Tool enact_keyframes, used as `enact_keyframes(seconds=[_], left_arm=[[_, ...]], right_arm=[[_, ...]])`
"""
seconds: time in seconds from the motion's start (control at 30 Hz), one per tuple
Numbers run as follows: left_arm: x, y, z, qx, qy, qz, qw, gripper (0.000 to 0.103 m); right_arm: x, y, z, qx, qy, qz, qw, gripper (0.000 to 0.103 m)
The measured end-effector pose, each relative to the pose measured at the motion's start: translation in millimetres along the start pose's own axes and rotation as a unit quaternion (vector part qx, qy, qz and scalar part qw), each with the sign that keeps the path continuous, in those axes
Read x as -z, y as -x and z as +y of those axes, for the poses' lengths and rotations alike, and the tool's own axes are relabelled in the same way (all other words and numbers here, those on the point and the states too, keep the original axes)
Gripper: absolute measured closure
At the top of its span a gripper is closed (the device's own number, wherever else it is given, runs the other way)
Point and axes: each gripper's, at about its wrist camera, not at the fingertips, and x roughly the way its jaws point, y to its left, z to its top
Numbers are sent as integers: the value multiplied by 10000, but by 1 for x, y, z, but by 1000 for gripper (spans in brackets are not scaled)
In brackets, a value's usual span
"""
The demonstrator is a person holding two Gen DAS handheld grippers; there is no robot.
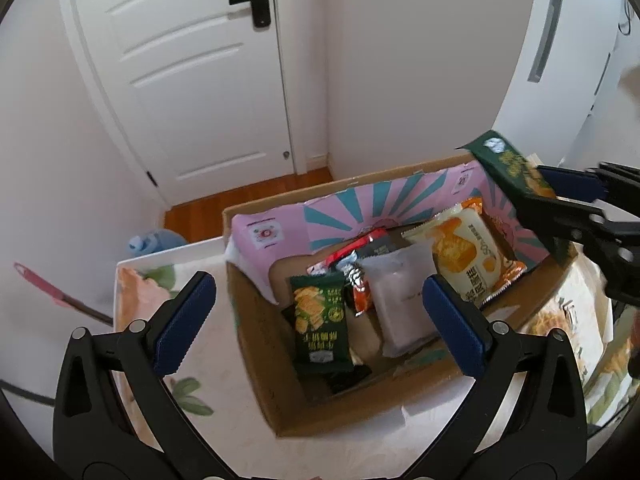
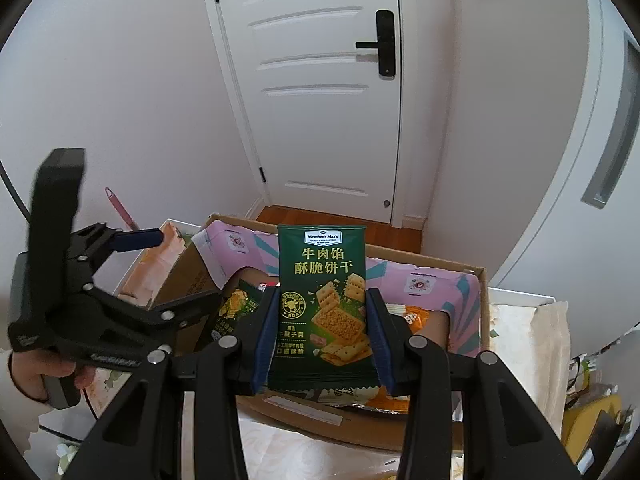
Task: Organize snacks
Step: 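Lower the green cracker packet into the box and open right tool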
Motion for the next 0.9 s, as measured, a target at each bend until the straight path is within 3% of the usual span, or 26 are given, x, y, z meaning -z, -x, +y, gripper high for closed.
enact_keyframes(seconds=[0.27,0.5,0.53,0.57,0.63,0.9], left_arm=[[18,25,19,-109,266,-31,9996,0],[31,42,33,-219,496,-97,9985,0],[33,45,33,-247,493,-108,9984,1],[34,47,33,-274,482,-116,9984,1],[37,52,34,-313,462,-144,9983,1],[48,69,33,-221,476,-216,9984,0]], right_arm=[[-10,-25,7,-465,16,318,9984,64],[-18,-55,21,-1083,-338,652,9914,62],[-18,-60,24,-1109,-326,729,9906,51],[-18,-66,27,-1036,-339,788,9909,30],[-17,-69,29,-934,-363,768,9920,13],[0,-31,20,-830,-505,441,9943,13]])
